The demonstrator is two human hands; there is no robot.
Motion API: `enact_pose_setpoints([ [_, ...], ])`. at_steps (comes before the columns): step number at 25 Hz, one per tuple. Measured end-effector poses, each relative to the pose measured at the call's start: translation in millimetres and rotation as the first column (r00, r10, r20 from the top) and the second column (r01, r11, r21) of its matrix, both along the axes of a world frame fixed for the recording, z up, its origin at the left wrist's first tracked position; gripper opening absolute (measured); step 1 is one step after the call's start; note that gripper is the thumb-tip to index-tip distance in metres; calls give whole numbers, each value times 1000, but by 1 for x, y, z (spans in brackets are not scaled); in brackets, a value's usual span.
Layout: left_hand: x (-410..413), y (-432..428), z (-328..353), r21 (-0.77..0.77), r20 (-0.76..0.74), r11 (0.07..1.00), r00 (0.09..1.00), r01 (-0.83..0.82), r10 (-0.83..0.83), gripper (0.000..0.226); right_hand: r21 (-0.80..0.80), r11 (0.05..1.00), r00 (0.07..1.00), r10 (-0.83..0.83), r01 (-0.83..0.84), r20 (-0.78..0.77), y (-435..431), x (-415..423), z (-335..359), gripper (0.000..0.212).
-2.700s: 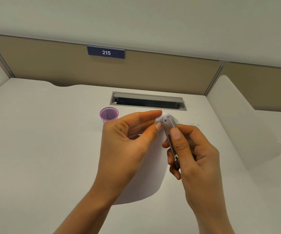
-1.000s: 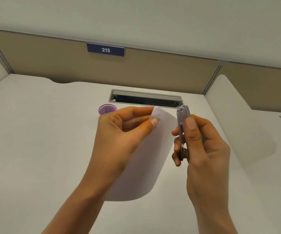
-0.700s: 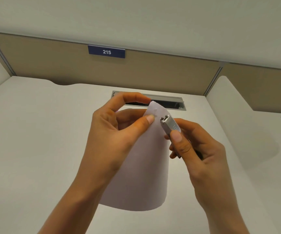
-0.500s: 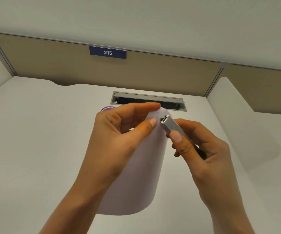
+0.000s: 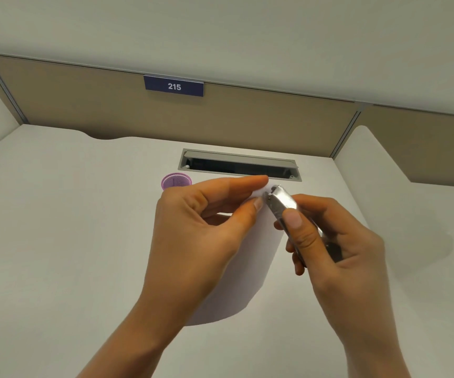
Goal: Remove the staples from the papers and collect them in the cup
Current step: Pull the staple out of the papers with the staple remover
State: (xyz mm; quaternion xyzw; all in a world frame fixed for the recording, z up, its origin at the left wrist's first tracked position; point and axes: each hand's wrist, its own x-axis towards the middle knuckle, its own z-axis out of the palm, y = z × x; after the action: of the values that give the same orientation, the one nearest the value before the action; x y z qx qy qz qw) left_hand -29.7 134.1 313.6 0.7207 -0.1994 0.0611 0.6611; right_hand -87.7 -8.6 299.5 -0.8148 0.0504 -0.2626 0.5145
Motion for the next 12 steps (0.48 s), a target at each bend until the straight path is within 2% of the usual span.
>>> enact_pose_setpoints([
  [6, -5, -4, -3, 74, 115, 994, 991, -83, 74, 30, 28, 999, 999, -38, 37, 27, 6, 0, -1, 30],
  [12, -2, -3, -6, 37, 67, 996, 995, -78, 76, 32, 139, 990, 999, -26, 23, 20, 16, 3, -1, 32],
])
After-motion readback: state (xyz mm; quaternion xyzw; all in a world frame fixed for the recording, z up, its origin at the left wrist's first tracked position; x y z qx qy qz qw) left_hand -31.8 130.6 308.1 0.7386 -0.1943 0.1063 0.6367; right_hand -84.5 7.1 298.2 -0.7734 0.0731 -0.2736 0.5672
